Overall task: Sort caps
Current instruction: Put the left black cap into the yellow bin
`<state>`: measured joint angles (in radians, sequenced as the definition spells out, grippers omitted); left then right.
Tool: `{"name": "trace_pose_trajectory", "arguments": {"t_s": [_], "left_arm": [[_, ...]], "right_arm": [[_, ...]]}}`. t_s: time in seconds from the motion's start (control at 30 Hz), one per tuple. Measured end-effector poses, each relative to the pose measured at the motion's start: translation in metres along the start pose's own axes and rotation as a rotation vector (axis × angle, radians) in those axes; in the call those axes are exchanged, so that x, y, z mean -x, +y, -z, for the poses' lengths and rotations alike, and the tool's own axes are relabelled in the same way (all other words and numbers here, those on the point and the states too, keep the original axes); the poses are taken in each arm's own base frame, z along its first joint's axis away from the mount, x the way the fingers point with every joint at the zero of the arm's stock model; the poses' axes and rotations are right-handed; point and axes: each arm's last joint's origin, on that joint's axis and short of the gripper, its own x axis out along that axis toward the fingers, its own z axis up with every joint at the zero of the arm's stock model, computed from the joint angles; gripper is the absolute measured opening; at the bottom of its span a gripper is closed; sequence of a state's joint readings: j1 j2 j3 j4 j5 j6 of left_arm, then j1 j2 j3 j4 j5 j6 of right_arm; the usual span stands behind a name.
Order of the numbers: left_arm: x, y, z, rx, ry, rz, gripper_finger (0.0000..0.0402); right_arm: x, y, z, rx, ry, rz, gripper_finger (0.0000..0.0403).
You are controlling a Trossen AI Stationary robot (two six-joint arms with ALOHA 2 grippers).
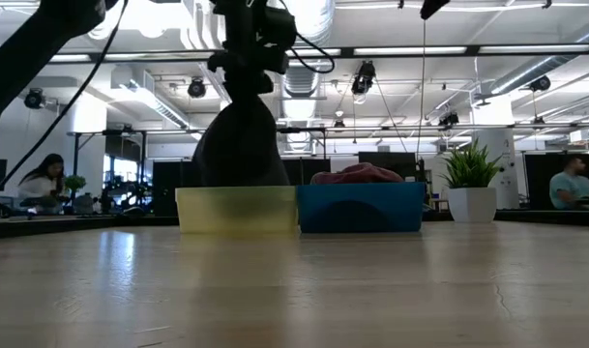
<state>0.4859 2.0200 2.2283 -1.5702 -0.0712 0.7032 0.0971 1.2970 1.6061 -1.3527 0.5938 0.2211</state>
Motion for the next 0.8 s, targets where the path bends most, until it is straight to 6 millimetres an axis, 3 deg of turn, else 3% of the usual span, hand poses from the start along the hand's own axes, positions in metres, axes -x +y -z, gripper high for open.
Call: {"name": "trace_pose_trajectory", "arguments": {"t_s": [0.23, 0.43, 0.6, 0.8], "left_arm": [[0.009, -0.017, -0.006, -0.060, -0.038, 0.025, 0.0012], [-0.023, -0.022, -0.015, -0.114, 0.026, 0.082, 0.0012], [-0.049, -0.020, -0.013, -0.202, 0.127, 0.008, 0.0014], [-0.065, -0.013, -0.020, -0.248, 0.090, -0.091, 0.0014]], "right_arm": [[0.013, -0.015, 0.022, -0.107, -0.068, -0.004, 0.0226], [0.016, -0.018, 0.023, -0.139, -0.175, -0.025, 0.0226], [0.012, -0.015, 0.021, -0.121, -0.167, -0.023, 0.0226], [0.008, -0.012, 0.023, -0.122, -0.151, -0.024, 0.0226]]}}
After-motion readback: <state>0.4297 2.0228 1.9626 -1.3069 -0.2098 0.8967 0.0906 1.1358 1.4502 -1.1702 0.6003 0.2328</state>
